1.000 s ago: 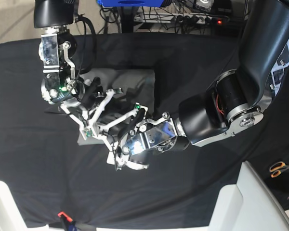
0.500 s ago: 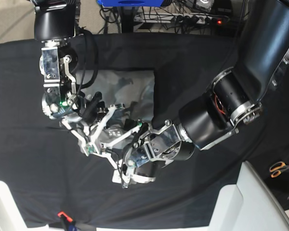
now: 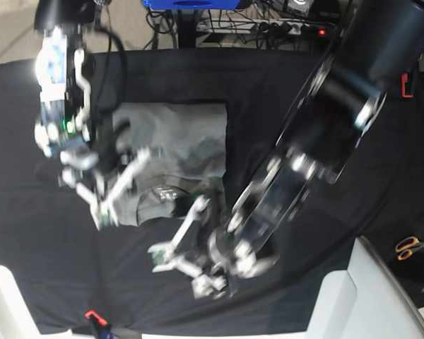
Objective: Fold the T-shirt properly
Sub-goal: 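Release the bundle and raise both grippers away from it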
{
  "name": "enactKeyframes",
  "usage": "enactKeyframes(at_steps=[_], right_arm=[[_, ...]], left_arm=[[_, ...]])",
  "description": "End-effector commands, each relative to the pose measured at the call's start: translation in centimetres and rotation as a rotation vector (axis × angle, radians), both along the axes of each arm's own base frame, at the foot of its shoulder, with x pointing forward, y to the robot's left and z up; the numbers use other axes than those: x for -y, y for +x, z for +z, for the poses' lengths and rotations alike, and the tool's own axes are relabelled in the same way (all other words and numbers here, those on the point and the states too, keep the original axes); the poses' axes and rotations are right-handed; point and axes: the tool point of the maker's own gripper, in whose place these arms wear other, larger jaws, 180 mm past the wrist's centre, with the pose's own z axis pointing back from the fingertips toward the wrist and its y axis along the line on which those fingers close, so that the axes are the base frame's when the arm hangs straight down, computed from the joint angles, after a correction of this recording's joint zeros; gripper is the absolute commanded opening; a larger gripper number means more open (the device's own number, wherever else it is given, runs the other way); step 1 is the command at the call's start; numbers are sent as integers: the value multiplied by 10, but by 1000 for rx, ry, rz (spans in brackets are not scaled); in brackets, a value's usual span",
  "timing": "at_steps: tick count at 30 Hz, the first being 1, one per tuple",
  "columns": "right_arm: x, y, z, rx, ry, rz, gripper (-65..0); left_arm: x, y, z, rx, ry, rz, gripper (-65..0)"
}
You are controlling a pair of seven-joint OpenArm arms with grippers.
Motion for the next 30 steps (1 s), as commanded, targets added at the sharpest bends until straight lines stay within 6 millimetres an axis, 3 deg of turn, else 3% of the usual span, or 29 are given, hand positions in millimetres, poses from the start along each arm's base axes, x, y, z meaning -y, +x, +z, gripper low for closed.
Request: enactKeyframes(at_steps=[1, 3, 6, 7, 10, 13, 20, 30], right_arm=[[-4, 0, 15, 45, 21, 8, -650], [-4, -17, 11, 23, 20, 10, -650], [-6, -35, 0, -18, 23, 14, -650], [-7, -39, -3, -29, 24, 16, -650], [-6, -43, -8, -44, 21, 17, -650], [-2, -45, -10, -50, 5, 24, -650], [3, -61, -29, -113, -4, 19, -650], [3, -74, -34, -87, 12, 18, -650]], left_arm=[[-7, 1, 15, 56, 6, 8, -97], [-14, -26, 10, 57, 22, -2, -245], [-20, -75, -9, 14, 28, -21, -594], [-21, -90, -16, -8, 26, -28, -650], [-19, -124, -33, -77, -7, -20, -650], [-16, -143, -45, -137, -39, 11, -650], [-18, -154, -67, -208, -137, 45, -650], [-38, -177, -119, -354, -60, 85, -650]])
